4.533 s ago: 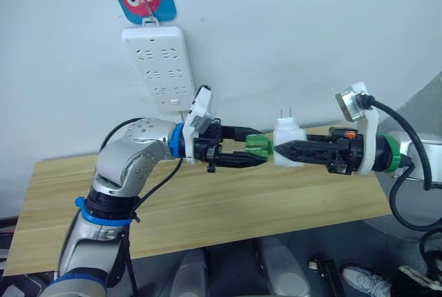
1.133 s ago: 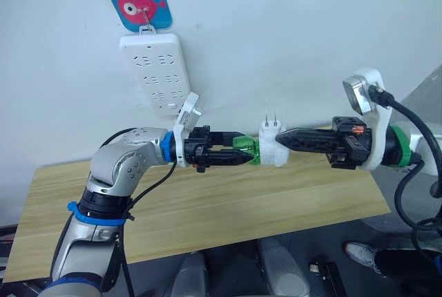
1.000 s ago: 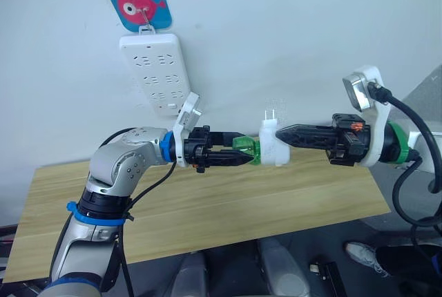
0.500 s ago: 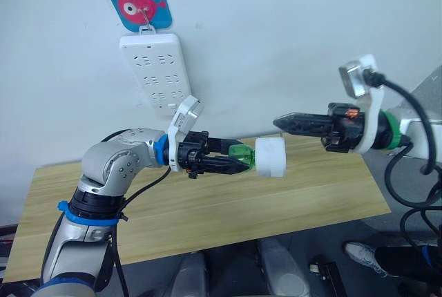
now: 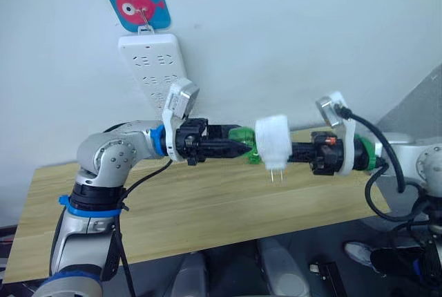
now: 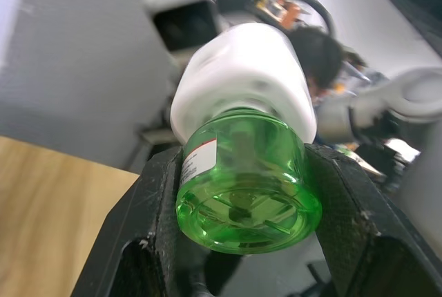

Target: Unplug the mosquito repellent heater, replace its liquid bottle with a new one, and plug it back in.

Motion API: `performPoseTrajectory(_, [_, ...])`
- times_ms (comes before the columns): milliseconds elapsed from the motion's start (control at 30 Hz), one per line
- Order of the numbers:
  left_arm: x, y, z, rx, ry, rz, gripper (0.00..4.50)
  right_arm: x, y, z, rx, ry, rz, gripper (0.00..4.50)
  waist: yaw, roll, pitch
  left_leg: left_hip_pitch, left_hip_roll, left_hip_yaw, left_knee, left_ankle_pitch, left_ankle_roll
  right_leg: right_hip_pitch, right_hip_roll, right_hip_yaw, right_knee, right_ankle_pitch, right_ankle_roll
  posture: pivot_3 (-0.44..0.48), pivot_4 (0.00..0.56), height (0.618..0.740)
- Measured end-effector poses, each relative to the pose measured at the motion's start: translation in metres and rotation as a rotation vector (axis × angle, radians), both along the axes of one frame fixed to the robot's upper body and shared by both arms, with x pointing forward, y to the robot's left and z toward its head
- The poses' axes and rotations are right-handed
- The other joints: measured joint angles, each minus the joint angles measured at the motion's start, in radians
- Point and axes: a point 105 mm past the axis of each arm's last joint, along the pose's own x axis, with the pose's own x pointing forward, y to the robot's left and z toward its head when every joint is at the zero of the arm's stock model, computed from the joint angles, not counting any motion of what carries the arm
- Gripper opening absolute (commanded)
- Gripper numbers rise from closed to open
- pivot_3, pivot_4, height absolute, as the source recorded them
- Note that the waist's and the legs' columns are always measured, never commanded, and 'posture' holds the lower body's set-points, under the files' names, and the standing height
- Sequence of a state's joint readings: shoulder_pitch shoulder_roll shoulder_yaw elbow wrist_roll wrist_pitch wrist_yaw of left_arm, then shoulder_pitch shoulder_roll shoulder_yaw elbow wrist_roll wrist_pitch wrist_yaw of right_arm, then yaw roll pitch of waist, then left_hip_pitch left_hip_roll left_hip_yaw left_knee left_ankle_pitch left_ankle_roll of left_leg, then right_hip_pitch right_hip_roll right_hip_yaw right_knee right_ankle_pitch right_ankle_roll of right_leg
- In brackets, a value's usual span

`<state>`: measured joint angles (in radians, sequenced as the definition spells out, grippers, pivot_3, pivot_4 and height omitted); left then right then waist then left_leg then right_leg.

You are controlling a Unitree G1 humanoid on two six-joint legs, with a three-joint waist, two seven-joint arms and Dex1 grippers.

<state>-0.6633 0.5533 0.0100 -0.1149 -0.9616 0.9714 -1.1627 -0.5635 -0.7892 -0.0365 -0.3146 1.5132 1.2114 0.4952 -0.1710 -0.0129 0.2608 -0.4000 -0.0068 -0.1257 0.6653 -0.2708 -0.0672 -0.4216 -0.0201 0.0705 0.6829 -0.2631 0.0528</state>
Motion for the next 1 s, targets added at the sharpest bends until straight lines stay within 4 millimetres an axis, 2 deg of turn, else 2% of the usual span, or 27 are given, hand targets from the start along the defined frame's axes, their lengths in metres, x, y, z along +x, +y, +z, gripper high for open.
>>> performPoseTrajectory(367, [0.014,0.005,-0.007,0.037,-0.044,0.089,2.25,-0.01,-0.003,0.012,0.006,-0.004,0.01,0.0,-0.002,0.0,0.0,0.0,0.0,0.0,0.0,0.0,0.0,0.0,0.0,0.0,0.0,0.0,0.0,-0.248,0.173,0.74])
performPoseTrajectory(600, [0.018,0.003,-0.013,0.069,-0.085,0.102,2.25,-0.017,0.003,0.028,0.026,-0.035,0.044,0.0,-0.003,0.0,-0.001,0.0,0.0,0.0,0.0,0.0,0.0,0.0,0.0,0.0,0.0,0.0,0.0,-0.248,0.168,0.74])
performPoseTrajectory(800, [0.017,0.002,-0.015,0.074,-0.086,0.092,2.25,-0.012,0.013,0.046,0.056,-0.132,0.012,0.0,-0.006,0.0,-0.002,0.0,0.0,0.0,0.0,0.0,0.0,0.0,0.0,0.0,0.0,0.0,0.0,-0.247,0.167,0.74])
performPoseTrajectory(1000, [0.016,0.005,-0.019,0.087,-0.07,0.096,2.25,-0.006,0.015,0.044,0.026,-0.171,-0.015,0.0,-0.007,0.001,-0.003,0.0,0.0,0.0,0.0,0.0,0.0,0.0,0.0,0.0,0.0,0.0,0.0,-0.246,0.166,0.74])
